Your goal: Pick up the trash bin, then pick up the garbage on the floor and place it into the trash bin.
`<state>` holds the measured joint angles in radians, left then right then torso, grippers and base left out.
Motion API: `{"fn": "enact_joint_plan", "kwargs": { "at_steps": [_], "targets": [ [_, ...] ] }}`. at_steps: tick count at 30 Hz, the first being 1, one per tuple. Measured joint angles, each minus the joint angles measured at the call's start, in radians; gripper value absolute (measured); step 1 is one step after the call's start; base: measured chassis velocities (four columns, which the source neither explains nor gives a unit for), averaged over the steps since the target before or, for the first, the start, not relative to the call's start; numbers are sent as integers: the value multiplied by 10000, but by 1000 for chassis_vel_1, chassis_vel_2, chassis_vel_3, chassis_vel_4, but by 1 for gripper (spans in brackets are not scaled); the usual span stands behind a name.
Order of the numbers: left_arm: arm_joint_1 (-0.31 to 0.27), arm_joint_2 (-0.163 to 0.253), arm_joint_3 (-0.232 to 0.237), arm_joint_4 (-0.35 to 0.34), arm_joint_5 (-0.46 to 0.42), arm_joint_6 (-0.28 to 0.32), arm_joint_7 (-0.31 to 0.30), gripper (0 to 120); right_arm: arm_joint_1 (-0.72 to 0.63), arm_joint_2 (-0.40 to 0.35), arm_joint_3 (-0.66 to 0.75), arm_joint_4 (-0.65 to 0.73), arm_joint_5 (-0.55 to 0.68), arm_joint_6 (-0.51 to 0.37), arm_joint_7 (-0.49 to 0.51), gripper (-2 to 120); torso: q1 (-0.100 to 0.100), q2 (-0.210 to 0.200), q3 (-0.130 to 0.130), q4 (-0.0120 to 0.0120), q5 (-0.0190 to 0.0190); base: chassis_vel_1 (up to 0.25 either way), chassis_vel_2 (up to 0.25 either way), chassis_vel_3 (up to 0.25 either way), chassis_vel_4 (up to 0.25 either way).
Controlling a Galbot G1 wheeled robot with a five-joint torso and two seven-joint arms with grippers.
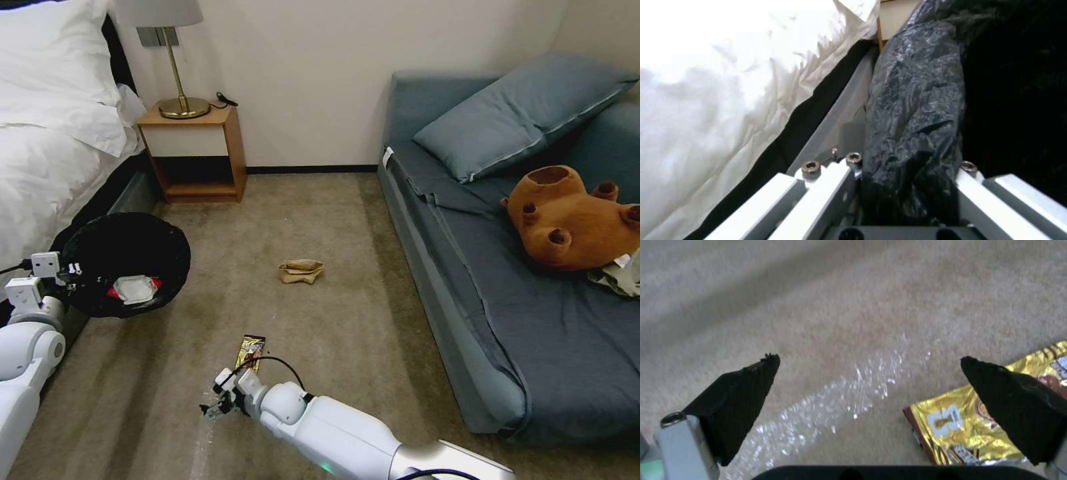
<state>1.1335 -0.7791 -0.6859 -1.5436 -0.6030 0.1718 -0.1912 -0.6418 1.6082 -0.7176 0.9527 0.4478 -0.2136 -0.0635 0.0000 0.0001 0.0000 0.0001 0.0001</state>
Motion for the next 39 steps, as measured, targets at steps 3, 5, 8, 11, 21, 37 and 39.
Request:
{"fn": "enact_joint_plan", "kwargs": {
  "at_steps": [3, 5, 8, 11, 21, 37, 39],
  "targets": [
    [70, -114, -6, -70, -17, 7, -15, 3, -2, 0, -15, -250, -215, 255, -155, 100, 0, 0, 0, -1, 0, 0, 0, 0, 0],
    [110, -217, -4, -112, -15, 13, -27, 3, -2, 0, -17, -430, -364, 394, -224, 100, 0, 0, 0, 0, 0, 0, 0, 0, 0],
    [148, -372, 42, -190, -5, 56, -116, 3, 6, 0, 36, -845, -809, 747, -374, 100, 0, 0, 0, 0, -1, 0, 0, 0, 0],
    [160, -408, 58, -239, -5, 86, -162, 3, 12, 0, 78, -1004, -1041, 918, -421, 100, 0, 0, 0, -1, -1, 0, 0, 0, 0],
    [465, -641, 3, -631, -1, 117, -335, 3, -113, -2, 360, -2400, -2564, 2555, -607, 100, 0, -2, 0, -3, -3, 0, 0, 0, 0],
    [849, -631, -492, -1041, -276, 64, -552, 3, -47, -1, 97, -2192, -2839, 3114, -429, 100, 0, -2, 0, -1, -2, 0, 0, 0, 0],
    [846, -552, -576, -958, -355, 48, -545, 3, 88, -1, 102, -2077, -2770, 3271, -389, 100, 0, -2, 0, 0, -1, 0, 0, 0, 0]
  ]
}}
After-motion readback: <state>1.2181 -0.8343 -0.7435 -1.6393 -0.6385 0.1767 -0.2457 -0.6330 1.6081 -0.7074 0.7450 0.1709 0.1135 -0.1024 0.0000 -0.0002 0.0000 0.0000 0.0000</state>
